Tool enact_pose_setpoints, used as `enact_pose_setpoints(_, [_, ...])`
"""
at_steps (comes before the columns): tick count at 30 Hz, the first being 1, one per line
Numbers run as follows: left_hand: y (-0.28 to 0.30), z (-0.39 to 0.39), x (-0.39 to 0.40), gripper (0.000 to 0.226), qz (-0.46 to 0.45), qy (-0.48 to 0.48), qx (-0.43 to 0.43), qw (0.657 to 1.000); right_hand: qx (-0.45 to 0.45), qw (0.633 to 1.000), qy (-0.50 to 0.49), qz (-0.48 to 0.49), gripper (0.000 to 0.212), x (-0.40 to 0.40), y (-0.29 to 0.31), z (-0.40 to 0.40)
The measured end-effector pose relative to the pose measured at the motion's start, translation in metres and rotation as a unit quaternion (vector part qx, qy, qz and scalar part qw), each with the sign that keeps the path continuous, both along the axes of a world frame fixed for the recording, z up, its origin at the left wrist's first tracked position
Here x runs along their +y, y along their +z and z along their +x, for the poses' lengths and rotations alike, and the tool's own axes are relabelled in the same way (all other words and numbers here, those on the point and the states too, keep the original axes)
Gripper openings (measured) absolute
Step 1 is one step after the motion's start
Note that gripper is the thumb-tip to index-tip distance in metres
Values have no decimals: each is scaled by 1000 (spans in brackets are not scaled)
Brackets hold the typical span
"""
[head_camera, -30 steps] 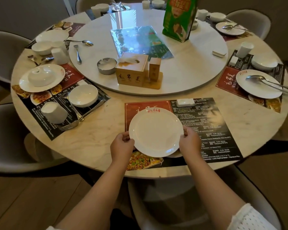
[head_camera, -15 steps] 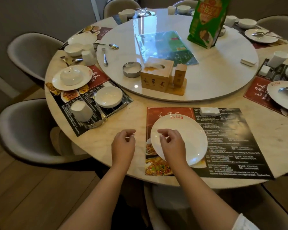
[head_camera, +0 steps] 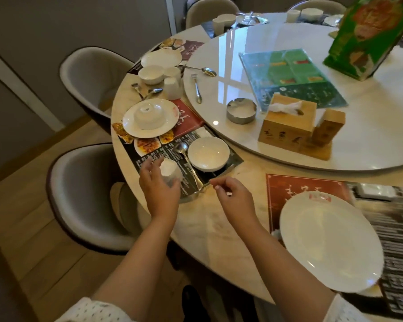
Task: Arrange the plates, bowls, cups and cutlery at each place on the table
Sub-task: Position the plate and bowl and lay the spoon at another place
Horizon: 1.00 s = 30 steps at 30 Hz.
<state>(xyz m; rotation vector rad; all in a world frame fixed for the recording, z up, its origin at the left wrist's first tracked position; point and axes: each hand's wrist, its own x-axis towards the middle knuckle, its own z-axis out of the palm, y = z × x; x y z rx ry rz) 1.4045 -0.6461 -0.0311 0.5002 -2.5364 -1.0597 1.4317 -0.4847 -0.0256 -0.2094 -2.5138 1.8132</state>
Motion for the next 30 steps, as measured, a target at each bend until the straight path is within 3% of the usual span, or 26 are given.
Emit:
enact_pose_setpoints(4, [-10, -20, -14, 64, 50, -64, -14, 997, -12, 1000, -10, -8, 22, -19, -3, -14])
enact_pose_setpoints(11, [-5, -25, -20, 43, 113, -66, -5, 991, -11, 999, -22, -23, 22, -33, 3, -23])
enact_pose_setpoints(13, [7, -27, -15, 38, 183, -69, 8, 981, -19, 999, -3, -46, 40, -30, 7, -23])
enact_pose_setpoints(15, [21, -27, -2, 29, 282, -83, -3, 956, -33, 997, 33, -61, 69, -23, 10, -20])
enact_pose_setpoints(17, [30, -25, 16, 20, 403, -96, -38, 909, -28, 995, 57, -76, 86, -14, 13, -15])
enact_pose_setpoints(20, [37, -18, 46, 32, 523, -107, -82, 842, 5, 995, 42, -92, 83, 6, 19, -5])
enact_pose_setpoints(26, [41, 6, 108, 37, 560, -181, -165, 792, 32, 998, -43, -19, 72, 73, 24, 28])
enact_pose_setpoints(30, [37, 27, 163, 50, 488, -231, -247, 805, 54, 994, -94, -17, 63, 121, 30, 60])
